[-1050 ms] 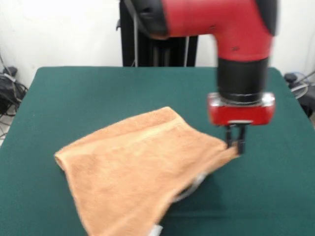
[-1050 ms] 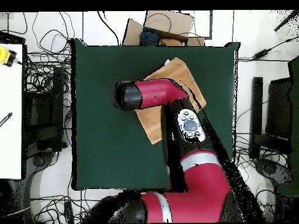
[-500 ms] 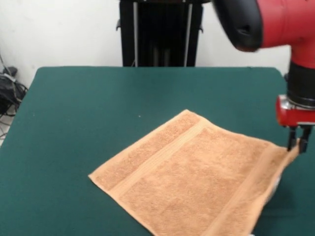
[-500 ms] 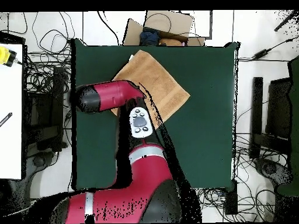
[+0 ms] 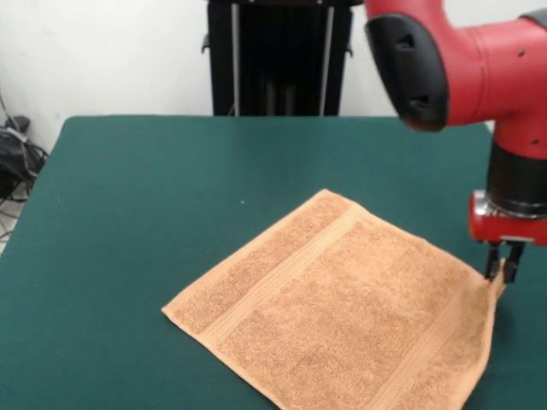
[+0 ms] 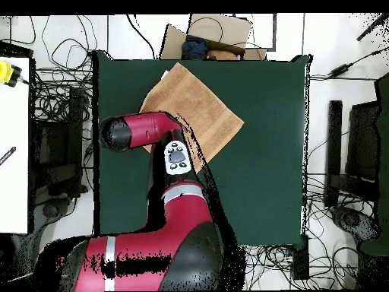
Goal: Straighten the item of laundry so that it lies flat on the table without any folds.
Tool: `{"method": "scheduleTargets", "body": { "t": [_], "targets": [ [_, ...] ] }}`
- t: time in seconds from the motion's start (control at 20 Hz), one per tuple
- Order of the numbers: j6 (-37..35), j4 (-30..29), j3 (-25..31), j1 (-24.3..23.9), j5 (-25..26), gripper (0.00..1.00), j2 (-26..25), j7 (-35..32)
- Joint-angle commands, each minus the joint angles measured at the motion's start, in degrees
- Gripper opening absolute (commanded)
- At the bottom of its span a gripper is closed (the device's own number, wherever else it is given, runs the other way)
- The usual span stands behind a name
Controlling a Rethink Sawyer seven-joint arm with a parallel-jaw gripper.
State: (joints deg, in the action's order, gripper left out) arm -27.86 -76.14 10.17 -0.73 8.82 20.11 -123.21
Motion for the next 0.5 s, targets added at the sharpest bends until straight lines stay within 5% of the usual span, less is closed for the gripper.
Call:
{"method": "scheduleTargets", "body": {
  "t": [0.05, 0.45, 0.5],
  "targets": [
    [3.38, -1.06, -2.00, -2.77, -2.31, 0.00, -1.37, -9.60],
    [9.05, -1.80, -1.49, -5.82, 0.30, 0.00, -2.38, -7.06],
    [9.47, -2.12, -0.99, -6.29, 0.17, 1.00, -2.33, -6.69]
  ]
}}
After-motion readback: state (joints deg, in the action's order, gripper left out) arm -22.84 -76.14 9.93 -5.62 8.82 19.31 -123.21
